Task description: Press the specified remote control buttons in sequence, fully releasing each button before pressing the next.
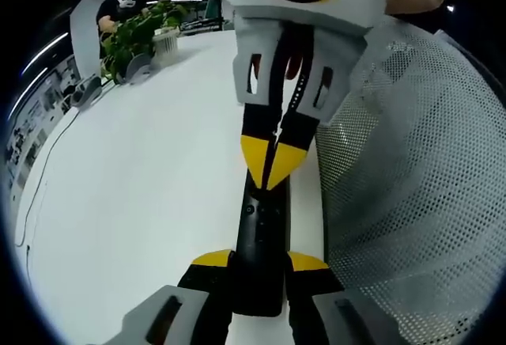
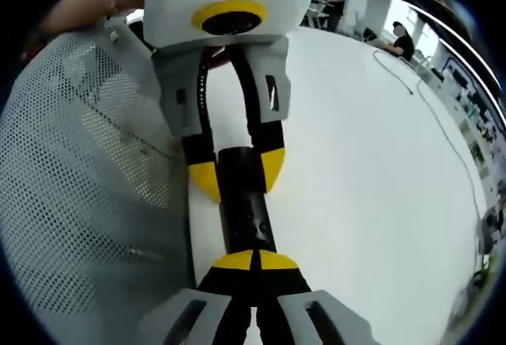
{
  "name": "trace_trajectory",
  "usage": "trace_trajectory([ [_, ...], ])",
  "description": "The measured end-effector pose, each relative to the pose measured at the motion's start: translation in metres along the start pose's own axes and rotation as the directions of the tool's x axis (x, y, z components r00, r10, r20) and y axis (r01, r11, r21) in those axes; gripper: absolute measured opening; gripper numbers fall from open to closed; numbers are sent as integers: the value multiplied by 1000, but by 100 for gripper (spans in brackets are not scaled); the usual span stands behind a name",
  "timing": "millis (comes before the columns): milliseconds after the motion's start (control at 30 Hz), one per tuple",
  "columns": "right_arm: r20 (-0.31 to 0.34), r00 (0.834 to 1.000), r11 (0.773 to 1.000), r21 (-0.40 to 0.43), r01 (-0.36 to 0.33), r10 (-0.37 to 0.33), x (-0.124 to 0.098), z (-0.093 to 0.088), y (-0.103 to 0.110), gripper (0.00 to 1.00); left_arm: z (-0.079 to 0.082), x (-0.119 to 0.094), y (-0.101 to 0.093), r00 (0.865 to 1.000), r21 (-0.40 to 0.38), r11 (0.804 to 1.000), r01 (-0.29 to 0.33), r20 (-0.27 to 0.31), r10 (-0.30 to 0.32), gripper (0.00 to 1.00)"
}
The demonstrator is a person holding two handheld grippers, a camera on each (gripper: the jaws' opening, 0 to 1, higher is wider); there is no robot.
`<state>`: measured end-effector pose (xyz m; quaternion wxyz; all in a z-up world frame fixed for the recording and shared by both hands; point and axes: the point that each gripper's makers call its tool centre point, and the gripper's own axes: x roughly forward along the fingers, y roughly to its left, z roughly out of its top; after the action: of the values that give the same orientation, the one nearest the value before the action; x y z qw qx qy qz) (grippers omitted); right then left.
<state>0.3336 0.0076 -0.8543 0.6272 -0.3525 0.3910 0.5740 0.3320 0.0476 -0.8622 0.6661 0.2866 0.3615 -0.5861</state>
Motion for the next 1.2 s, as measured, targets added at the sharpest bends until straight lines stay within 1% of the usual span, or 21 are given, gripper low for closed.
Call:
trace_trajectory([
  [33, -2, 1000, 1000, 4, -5, 5, 0, 0, 1, 0, 0, 0, 0, 1000, 0, 1000, 1, 0, -1, 25],
  [100, -23, 1000, 1000, -27, -14, 13, -1, -2, 1, 0, 0, 0, 0, 1000, 3, 1000, 2, 0, -2, 25],
  [167, -29, 999, 1000, -27, -15, 14, 0, -2, 2, 0, 0, 0, 0, 1000, 0, 1000, 3, 0, -3, 26],
  [267, -55, 998, 999, -36, -10, 8, 2, -1, 1, 0, 0, 0, 1, 1000, -5, 1000, 2, 0, -2, 25],
  [333, -71, 997, 997, -78, -3, -2, 2, -1, 1, 0, 0, 0, 1, 1000, -12, 1000, 2, 1, -2, 25],
  [400, -65, 998, 997, -75, 4, -9, 2, -3, 1, 0, 1, 0, 1, 1000, -24, 1000, 4, 4, -4, 26],
  [500, -34, 999, 999, -32, 15, -16, 1, -3, 0, 0, 1, 0, 1, 1000, -24, 1000, 4, 2, -4, 26],
  [533, -32, 999, 999, -34, 15, -16, 1, -3, 0, 0, 1, 0, 1, 1000, -24, 1000, 4, -1, -4, 26],
  [600, -25, 1000, 999, -40, 18, -19, 3, 0, 0, 0, 0, 1, 1, 1000, 10, 1000, 4, -27, -4, 25],
  [633, -25, 1000, 999, -39, 15, -16, 3, 1, -1, 0, 0, 1, 1, 1000, 9, 1000, 2, -30, -2, 25],
  [667, -43, 999, 999, -41, 7, -8, 3, 2, -1, 0, 0, 1, 1, 999, 4, 1000, 2, -32, -1, 25],
  [733, -55, 999, 999, -45, 0, -2, 4, 1, -1, 0, 0, 1, 1, 1000, 2, 1000, 2, -26, -2, 25],
  [833, -31, 999, 999, 29, -21, 22, 2, 1, -1, 0, -1, 0, 1, 1000, -6, 1000, 4, -12, -4, 25],
  [867, -21, 999, 999, 39, -24, 24, 1, 1, -2, 0, 0, 0, 1, 1000, -8, 1000, 4, -7, -4, 25],
  [1000, -14, 1000, 1000, 14, -20, 20, 1, 1, 0, 0, 0, 0, 1, 1000, -12, 1000, 6, -1, -6, 25],
  [1200, -14, 1000, 999, 42, -4, 5, -2, -2, 1, 0, 0, 0, 1, 1000, -20, 1000, 10, 3, -10, 25],
])
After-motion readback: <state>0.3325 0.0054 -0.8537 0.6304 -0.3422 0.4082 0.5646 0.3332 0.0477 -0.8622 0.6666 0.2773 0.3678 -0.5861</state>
